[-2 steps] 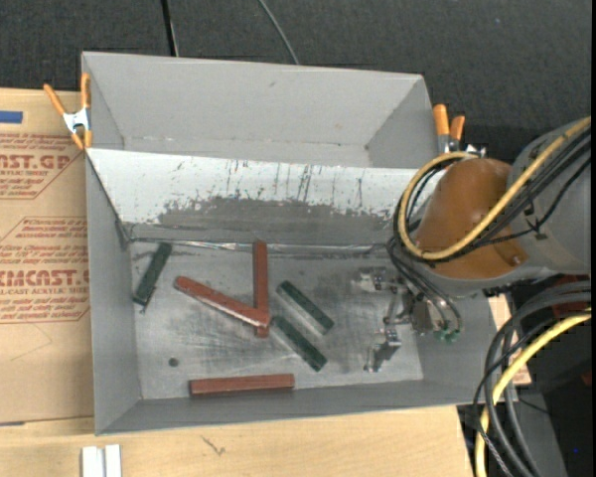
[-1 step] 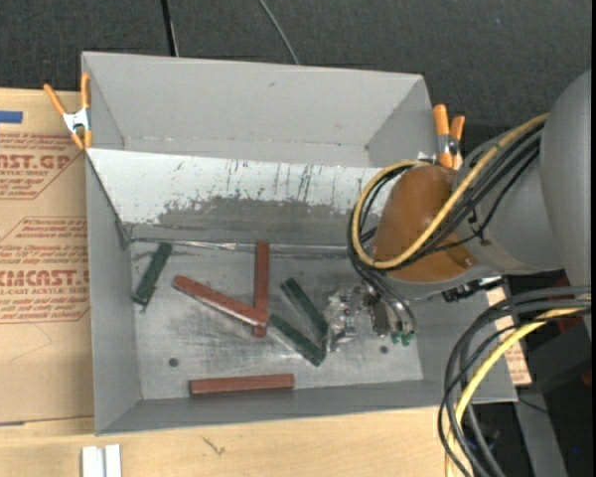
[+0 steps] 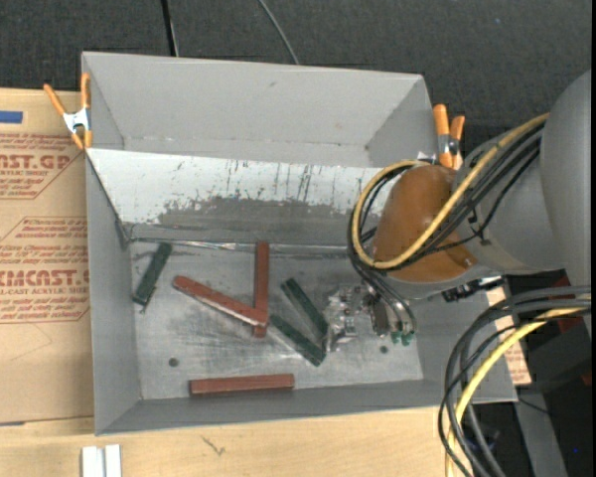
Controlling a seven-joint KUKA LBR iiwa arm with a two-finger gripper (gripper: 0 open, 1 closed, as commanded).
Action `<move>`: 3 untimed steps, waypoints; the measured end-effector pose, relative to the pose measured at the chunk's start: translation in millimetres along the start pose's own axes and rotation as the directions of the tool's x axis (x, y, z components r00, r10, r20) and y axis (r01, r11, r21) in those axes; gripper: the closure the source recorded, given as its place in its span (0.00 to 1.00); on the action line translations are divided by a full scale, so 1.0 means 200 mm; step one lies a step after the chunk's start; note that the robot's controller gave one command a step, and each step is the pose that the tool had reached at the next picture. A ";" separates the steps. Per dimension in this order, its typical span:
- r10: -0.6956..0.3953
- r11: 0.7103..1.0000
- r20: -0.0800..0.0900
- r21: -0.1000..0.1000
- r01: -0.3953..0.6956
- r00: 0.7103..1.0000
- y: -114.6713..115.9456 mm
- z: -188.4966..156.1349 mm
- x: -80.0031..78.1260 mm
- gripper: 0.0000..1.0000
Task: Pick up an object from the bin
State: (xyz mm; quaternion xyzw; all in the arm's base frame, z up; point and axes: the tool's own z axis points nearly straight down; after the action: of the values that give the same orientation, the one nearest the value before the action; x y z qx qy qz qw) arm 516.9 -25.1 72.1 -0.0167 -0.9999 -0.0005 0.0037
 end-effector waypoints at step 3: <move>-0.414 0.910 0.029 0.012 0.414 0.910 -0.22 -0.01 0.15 0.00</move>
Offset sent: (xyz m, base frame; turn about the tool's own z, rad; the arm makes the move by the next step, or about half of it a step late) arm -0.0375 -0.0440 -0.0021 -0.4279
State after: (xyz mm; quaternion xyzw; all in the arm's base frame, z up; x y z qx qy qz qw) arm 486.1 -67.7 73.6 0.1956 -0.9806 0.0018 -0.0118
